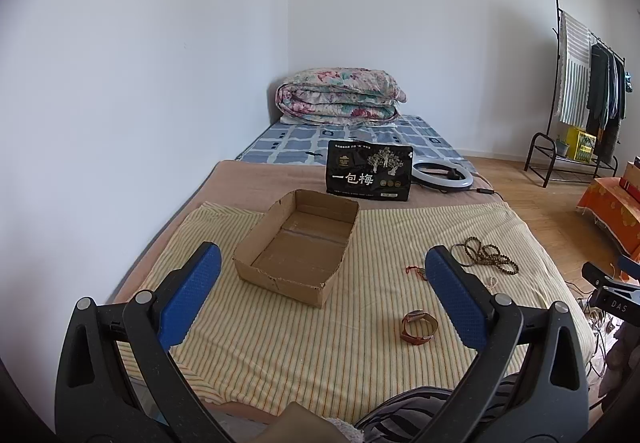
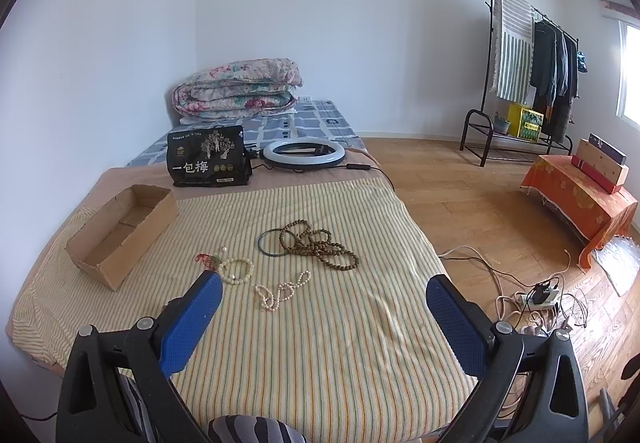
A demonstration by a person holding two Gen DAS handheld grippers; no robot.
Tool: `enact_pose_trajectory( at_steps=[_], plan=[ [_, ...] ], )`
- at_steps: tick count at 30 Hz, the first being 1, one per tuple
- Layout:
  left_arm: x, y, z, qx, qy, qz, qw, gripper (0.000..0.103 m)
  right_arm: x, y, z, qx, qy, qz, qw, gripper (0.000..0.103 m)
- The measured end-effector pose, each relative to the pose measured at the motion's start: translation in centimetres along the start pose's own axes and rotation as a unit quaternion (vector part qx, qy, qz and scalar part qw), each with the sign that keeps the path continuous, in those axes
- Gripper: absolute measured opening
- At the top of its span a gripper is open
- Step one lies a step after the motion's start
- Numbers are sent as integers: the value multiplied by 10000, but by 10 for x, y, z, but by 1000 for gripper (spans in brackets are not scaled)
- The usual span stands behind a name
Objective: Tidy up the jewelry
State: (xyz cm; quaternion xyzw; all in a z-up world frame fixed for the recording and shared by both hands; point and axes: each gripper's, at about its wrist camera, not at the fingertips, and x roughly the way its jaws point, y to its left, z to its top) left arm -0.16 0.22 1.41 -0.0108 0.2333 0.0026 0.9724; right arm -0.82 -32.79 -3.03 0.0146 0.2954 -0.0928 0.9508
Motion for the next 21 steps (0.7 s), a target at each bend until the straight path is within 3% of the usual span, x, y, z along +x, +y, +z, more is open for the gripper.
enact_pose_trajectory(
  at_steps=[21],
  plan=[
    [-4, -2, 2, 9, -25, -21, 10000, 103, 2, -1, -2, 2, 17, 6, 10000, 103]
  ],
)
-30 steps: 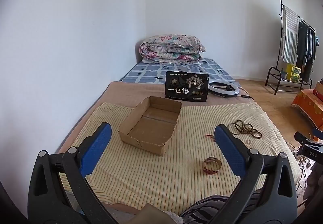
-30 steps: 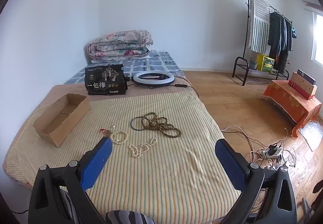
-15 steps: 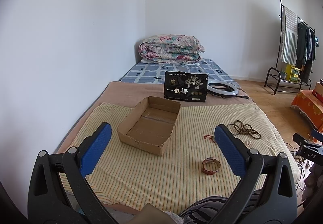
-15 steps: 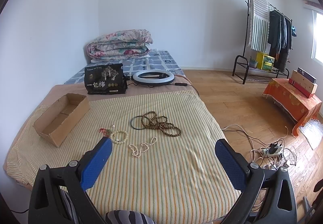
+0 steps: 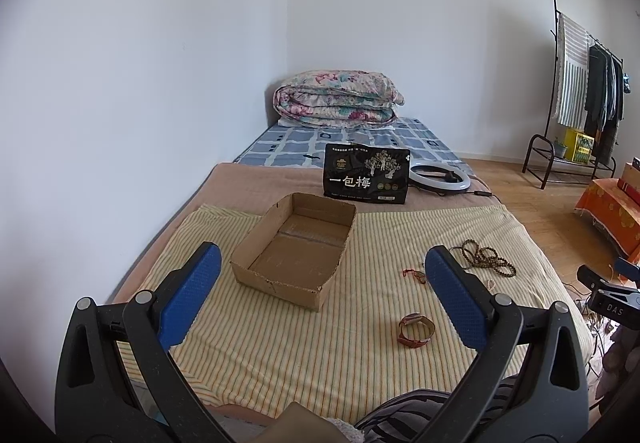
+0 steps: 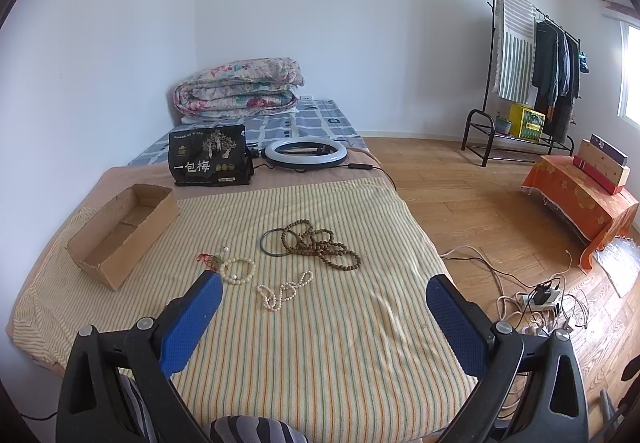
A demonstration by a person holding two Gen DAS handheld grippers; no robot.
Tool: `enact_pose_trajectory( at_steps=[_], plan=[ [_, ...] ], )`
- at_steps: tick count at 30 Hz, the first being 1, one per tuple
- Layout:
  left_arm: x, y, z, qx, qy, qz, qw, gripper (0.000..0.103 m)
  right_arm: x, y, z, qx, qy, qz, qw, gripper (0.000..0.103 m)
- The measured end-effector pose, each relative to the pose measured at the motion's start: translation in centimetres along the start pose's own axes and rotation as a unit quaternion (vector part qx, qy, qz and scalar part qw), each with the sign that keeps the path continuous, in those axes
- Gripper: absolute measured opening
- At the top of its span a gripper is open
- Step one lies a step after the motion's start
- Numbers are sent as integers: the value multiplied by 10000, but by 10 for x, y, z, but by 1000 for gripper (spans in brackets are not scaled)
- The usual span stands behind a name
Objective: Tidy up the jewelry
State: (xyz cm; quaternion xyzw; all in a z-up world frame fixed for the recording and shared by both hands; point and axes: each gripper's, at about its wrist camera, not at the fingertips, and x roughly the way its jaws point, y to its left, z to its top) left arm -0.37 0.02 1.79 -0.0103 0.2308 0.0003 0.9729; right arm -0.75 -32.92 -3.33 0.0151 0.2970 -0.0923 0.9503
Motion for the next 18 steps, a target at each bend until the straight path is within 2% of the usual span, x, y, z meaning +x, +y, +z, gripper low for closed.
enact_pose_trajectory(
  at_steps=[18],
  plan=[
    [1, -6, 1, 10, 12, -28, 10000, 103, 2, 2, -2, 0, 39, 8, 10000, 103]
  ],
)
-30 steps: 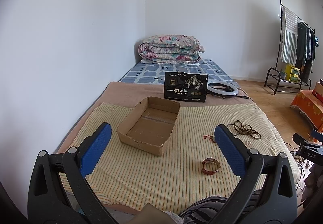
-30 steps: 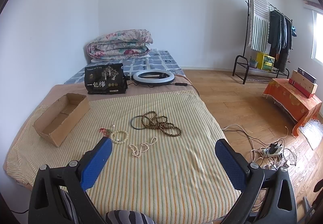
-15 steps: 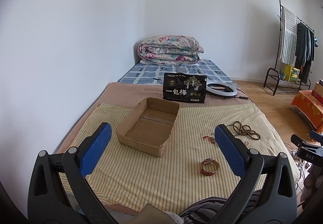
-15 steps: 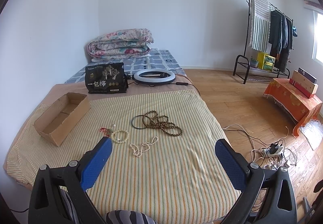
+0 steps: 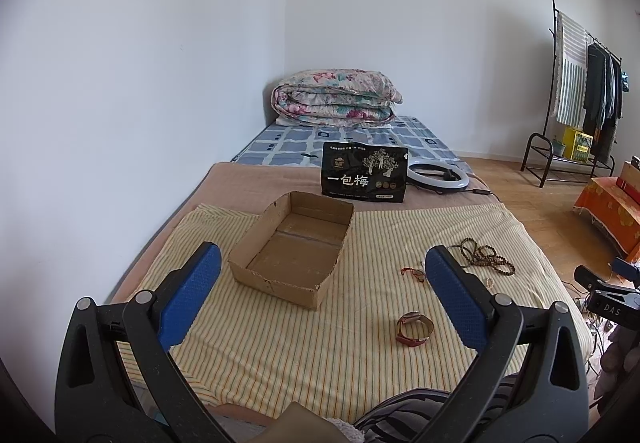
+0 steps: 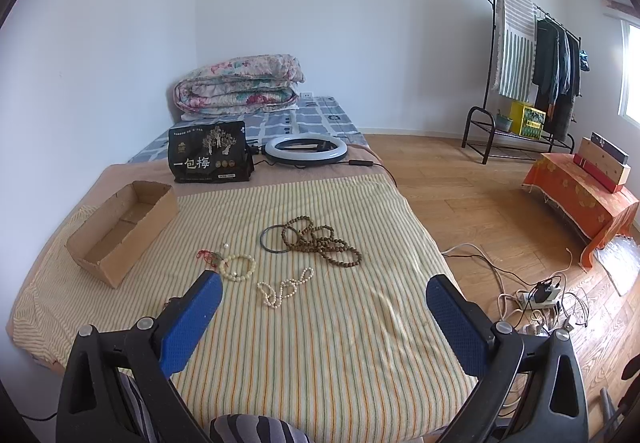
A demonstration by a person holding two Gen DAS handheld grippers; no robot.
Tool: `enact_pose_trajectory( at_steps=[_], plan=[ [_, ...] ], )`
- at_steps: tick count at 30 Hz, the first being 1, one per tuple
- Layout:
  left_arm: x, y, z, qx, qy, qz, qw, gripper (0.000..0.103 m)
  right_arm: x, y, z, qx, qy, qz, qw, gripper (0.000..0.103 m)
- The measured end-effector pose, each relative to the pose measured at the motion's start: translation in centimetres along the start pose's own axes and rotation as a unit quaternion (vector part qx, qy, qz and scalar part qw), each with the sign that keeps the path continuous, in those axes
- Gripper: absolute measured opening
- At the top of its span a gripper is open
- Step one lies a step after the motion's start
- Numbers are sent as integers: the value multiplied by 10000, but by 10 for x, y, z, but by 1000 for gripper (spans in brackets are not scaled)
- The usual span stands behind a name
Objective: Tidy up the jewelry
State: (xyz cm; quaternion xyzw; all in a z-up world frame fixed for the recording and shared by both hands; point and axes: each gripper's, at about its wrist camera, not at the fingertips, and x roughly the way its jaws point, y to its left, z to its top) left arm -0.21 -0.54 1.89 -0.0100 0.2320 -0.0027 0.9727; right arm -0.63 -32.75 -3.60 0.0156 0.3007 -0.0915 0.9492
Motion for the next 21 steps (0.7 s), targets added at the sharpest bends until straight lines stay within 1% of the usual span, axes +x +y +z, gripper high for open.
enact_pose_trajectory(
  at_steps=[15, 21],
  plan=[
    [0, 0, -2, -7, 0, 0, 10000, 103, 5, 0, -3, 5, 45, 10, 10000, 103],
    [7, -3, -8, 29, 79, -10, 10000, 103, 9, 0, -3, 16, 97, 3, 10000, 103]
  ],
)
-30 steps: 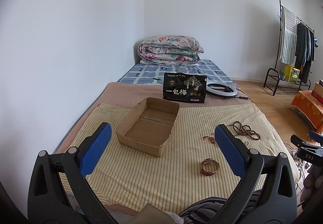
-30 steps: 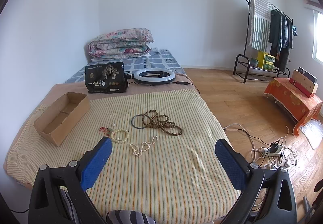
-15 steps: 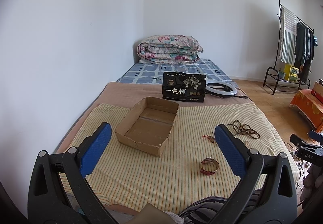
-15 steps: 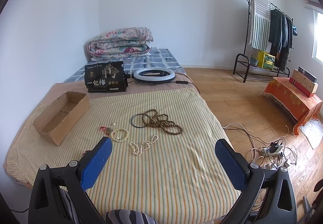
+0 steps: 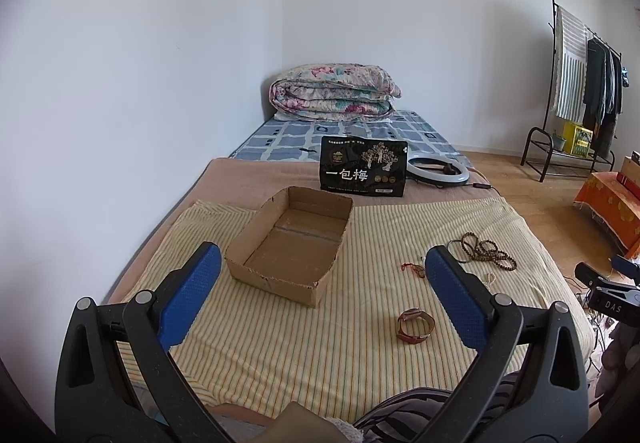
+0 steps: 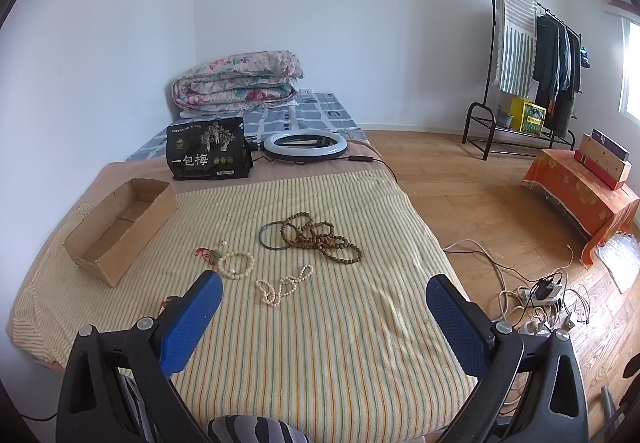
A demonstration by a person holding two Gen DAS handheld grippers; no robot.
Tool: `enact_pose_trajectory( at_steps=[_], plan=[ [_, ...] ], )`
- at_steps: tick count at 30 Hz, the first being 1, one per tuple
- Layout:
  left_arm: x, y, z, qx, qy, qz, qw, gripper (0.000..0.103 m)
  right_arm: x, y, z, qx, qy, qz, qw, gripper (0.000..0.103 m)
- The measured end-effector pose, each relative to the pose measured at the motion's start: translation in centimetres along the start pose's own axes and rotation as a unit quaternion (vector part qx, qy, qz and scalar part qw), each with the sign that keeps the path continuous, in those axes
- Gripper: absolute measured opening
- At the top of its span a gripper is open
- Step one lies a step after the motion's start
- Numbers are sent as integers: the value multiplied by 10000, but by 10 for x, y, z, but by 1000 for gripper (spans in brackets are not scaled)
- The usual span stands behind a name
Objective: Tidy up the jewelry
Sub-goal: 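Close the left tool on the brown watch while the right tool grasps the pearl necklace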
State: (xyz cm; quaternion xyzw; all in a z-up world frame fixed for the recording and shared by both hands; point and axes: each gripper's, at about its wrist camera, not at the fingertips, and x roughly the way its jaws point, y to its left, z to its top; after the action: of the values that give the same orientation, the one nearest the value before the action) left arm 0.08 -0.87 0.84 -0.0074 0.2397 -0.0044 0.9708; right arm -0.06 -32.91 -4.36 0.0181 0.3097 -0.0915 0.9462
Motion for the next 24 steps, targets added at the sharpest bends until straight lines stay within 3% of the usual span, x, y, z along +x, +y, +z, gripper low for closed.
enact_pose_trajectory(
  at_steps=[15, 24],
  plan=[
    [50, -5, -14, 208, 408, -172, 9988, 103, 39, -16, -1, -133, 198, -86, 9997, 103],
    [98, -28, -31, 567, 934, -670, 9918, 103, 105, -5, -10, -1012, 646, 481, 9916, 103]
  ],
)
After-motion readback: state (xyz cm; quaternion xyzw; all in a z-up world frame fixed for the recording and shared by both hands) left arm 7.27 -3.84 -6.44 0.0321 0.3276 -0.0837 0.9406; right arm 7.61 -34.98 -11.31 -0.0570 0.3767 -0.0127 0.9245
